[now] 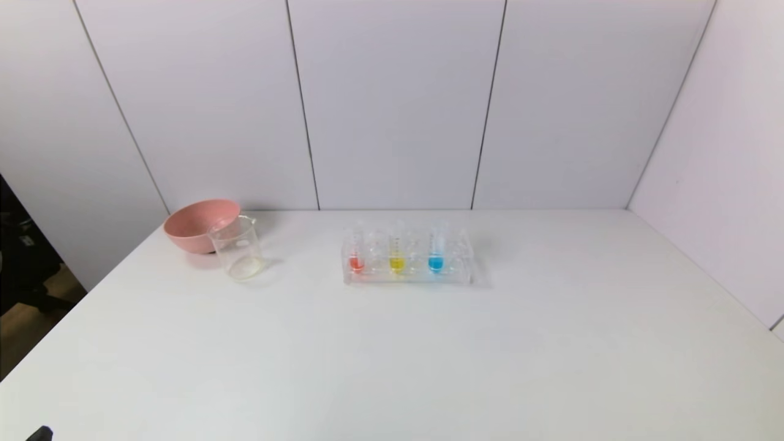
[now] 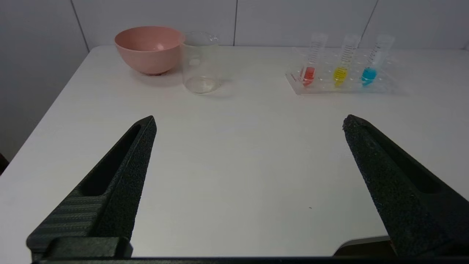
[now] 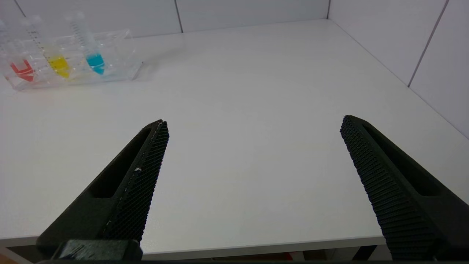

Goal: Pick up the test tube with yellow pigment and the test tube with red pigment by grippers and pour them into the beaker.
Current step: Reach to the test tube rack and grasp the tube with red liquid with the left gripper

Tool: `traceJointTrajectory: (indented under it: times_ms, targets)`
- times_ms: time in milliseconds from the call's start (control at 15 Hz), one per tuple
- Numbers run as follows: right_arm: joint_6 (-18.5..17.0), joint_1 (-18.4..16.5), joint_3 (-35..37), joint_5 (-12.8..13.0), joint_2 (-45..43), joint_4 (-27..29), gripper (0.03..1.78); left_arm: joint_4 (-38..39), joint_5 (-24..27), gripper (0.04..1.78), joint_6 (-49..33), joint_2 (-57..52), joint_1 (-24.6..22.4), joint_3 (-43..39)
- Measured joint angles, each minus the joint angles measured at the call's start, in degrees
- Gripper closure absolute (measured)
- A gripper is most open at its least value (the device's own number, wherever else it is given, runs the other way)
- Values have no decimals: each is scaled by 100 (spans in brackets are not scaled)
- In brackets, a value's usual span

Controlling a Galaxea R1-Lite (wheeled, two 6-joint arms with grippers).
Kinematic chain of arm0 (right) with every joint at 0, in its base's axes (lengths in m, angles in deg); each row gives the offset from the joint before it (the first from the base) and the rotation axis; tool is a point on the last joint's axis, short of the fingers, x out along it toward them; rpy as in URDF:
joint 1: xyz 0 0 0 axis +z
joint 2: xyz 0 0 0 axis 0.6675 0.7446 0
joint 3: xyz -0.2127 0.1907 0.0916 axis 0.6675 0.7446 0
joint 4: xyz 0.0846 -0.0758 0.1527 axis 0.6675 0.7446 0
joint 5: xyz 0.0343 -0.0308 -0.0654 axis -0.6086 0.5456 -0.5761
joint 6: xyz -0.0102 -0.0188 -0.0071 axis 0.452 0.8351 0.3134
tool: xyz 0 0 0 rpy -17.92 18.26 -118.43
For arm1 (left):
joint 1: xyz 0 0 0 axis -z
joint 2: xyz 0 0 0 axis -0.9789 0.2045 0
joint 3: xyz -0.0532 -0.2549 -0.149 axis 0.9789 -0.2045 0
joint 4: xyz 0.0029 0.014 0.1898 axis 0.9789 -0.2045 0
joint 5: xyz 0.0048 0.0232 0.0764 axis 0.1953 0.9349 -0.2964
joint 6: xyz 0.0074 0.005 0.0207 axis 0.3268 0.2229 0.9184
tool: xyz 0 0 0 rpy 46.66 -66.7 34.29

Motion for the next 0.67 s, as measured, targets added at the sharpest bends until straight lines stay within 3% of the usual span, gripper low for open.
traceJointTrajectory:
  times_ms: [267, 533, 667]
  targets:
    - [0, 0, 0, 2, 0, 0, 10, 727, 289, 4, -89, 1687, 725, 390]
    - [0, 0, 0, 2, 0, 0, 10, 1254, 956, 4, -119, 3583, 1136, 970]
    - [0, 0, 0, 2, 0, -2, 10, 1329, 1050, 4, -179, 4448, 1368, 1397]
